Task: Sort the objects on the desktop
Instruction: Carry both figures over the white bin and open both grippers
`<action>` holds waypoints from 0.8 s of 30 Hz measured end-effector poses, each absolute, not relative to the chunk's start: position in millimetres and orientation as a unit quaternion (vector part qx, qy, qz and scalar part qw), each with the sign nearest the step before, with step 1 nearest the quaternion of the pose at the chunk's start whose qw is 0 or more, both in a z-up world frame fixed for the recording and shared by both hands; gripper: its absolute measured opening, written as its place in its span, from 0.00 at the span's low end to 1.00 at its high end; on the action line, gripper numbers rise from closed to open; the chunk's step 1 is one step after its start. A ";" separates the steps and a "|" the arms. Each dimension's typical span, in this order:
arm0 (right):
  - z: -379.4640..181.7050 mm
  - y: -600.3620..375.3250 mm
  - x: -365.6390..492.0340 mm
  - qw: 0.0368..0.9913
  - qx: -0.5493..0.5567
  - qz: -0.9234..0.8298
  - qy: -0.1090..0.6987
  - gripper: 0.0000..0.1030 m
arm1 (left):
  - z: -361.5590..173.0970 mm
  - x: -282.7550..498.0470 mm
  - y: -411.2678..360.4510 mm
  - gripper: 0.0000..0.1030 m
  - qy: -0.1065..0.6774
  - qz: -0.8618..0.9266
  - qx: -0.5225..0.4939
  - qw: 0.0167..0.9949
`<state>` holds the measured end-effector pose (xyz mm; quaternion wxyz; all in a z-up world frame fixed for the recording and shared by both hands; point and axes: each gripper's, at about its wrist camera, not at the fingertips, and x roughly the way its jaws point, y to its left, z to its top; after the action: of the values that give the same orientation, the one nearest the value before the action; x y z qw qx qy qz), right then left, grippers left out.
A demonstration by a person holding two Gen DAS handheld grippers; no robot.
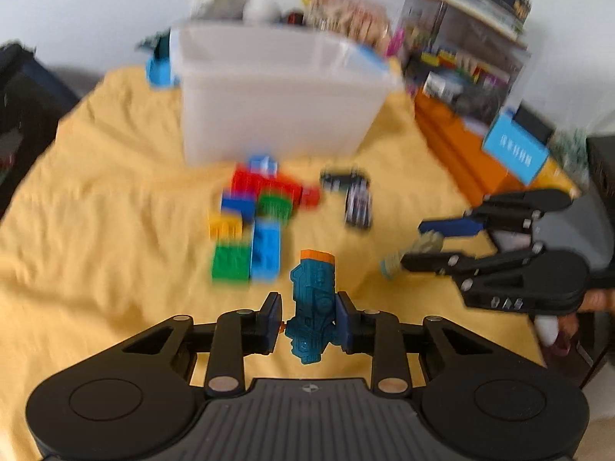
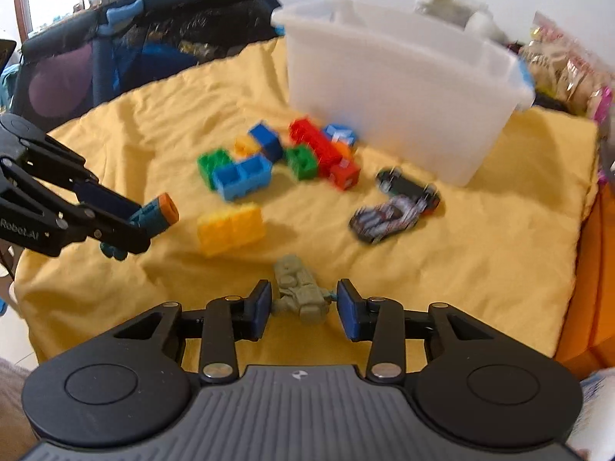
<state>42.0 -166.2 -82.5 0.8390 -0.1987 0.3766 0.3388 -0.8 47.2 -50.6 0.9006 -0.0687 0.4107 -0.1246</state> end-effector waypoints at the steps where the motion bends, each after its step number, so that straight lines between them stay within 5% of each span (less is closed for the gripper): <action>1: -78.1 -166.0 43.7 0.843 -0.198 0.337 0.370 0.40 | -42.9 4.8 48.7 0.32 0.402 -0.127 -0.070 0.904; 14: 0.8 -148.6 96.3 0.901 -0.187 0.305 0.244 0.39 | 38.1 123.2 72.7 0.32 0.293 -0.103 -0.056 0.949; 24: 15.7 -117.9 203.0 0.946 -0.107 0.206 0.226 0.40 | 5.1 209.2 84.6 0.32 0.333 -0.032 -0.036 0.942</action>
<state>203.0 -117.9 15.7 0.9460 -0.1071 0.2256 0.2065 209.2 84.6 5.1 0.9418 -0.0356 0.3327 -0.0318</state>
